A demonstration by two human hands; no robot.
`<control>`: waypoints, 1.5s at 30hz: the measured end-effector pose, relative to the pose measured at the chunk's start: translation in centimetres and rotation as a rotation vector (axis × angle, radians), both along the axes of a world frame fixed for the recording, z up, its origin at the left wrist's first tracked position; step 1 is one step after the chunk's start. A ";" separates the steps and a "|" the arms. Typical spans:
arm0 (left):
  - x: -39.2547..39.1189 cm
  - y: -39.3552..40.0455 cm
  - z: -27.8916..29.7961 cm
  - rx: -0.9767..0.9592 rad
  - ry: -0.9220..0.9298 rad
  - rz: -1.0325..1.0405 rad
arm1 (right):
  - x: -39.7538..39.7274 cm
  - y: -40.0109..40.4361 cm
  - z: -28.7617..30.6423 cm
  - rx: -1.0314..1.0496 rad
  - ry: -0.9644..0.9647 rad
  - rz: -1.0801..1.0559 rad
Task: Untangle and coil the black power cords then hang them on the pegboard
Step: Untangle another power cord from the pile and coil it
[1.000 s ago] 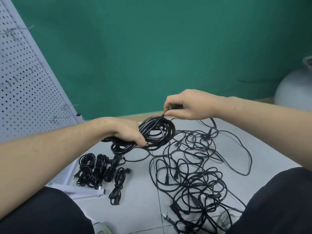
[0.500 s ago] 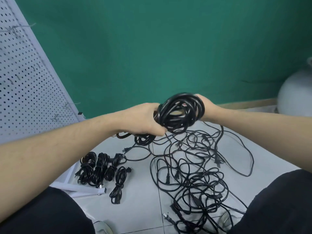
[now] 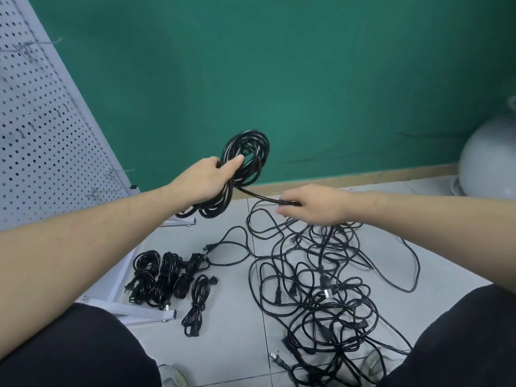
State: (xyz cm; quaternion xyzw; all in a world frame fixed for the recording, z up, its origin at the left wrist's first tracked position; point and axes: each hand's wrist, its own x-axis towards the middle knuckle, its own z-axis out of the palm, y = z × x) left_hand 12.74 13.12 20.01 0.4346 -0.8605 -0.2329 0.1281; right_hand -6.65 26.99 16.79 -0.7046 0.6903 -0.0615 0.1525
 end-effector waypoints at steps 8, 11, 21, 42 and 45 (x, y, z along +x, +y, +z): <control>-0.6 0.2 -1.2 -0.316 -0.526 -0.054 | 2.0 -0.8 2.4 -0.296 0.095 -0.028; -1.4 1.7 -1.1 -0.391 -0.583 -0.191 | 1.3 -1.0 3.2 -0.414 0.070 -0.089; -0.8 4.0 0.7 -0.202 -0.312 -0.525 | -0.7 -0.9 3.5 -0.356 -0.556 -0.233; 0.3 -0.3 -2.2 0.269 0.413 0.126 | 2.6 -0.1 1.9 -0.116 -0.396 -0.047; 1.0 -0.9 -2.8 0.255 0.360 0.142 | 2.8 0.2 3.0 -0.145 -0.699 -0.077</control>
